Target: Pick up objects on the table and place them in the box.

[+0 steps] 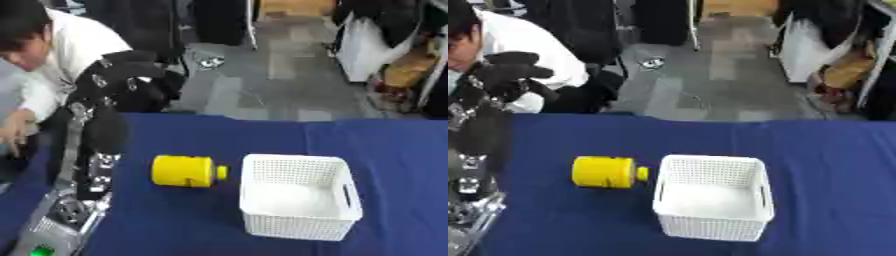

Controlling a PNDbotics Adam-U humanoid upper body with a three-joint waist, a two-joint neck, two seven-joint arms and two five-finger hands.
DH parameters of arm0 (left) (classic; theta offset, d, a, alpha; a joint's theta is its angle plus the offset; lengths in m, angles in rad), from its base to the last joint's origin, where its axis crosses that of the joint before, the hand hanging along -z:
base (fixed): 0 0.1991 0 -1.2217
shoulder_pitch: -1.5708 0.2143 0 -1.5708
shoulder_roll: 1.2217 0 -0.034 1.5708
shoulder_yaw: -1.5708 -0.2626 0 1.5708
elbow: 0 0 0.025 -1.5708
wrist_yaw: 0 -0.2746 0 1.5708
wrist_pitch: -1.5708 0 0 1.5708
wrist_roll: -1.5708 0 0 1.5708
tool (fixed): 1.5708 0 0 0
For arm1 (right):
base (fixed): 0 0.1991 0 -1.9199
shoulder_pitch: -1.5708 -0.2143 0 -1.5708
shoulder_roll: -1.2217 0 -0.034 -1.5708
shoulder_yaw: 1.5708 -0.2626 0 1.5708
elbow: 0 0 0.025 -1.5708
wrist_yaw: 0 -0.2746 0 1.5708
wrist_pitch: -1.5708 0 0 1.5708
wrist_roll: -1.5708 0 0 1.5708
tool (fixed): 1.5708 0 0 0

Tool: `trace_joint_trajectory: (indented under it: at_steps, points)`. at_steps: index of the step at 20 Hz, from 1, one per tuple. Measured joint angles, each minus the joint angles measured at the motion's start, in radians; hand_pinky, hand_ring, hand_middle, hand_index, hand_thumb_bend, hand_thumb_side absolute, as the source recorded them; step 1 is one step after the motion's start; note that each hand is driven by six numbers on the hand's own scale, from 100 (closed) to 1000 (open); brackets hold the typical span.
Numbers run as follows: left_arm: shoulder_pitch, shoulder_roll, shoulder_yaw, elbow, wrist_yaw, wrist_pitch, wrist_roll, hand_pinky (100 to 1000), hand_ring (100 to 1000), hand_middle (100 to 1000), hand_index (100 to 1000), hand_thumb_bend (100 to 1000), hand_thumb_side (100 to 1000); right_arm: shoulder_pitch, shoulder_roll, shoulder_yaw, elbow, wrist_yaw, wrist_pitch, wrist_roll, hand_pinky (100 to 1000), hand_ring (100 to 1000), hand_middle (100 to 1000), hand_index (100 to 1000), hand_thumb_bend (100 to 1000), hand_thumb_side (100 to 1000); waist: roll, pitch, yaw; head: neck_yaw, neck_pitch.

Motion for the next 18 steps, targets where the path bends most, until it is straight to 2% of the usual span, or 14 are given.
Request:
trace_joint_trajectory:
  at_steps: [13, 16, 18]
  points:
    - [0.000, 0.000, 0.000, 0.000, -0.001, 0.001, 0.001, 525, 669, 755, 788, 349, 859, 0.000, 0.000, 0.000, 0.000, 0.000, 0.000, 0.000, 307, 392, 475, 577, 298, 838, 0.000, 0.000, -0.001, 0.000, 0.000]
    - [0.000, 0.000, 0.000, 0.000, -0.005, 0.015, -0.010, 507, 667, 762, 810, 345, 889, 0.000, 0.000, -0.002, 0.000, 0.001, 0.001, -0.003, 307, 392, 475, 578, 236, 883, 0.000, 0.000, -0.009, -0.001, 0.000]
    - [0.000, 0.003, 0.001, 0.000, -0.012, 0.043, -0.031, 492, 673, 773, 827, 345, 904, 0.000, 0.000, -0.007, 0.000, 0.001, 0.001, -0.012, 307, 391, 475, 577, 231, 883, 0.000, 0.000, -0.012, -0.002, 0.000]
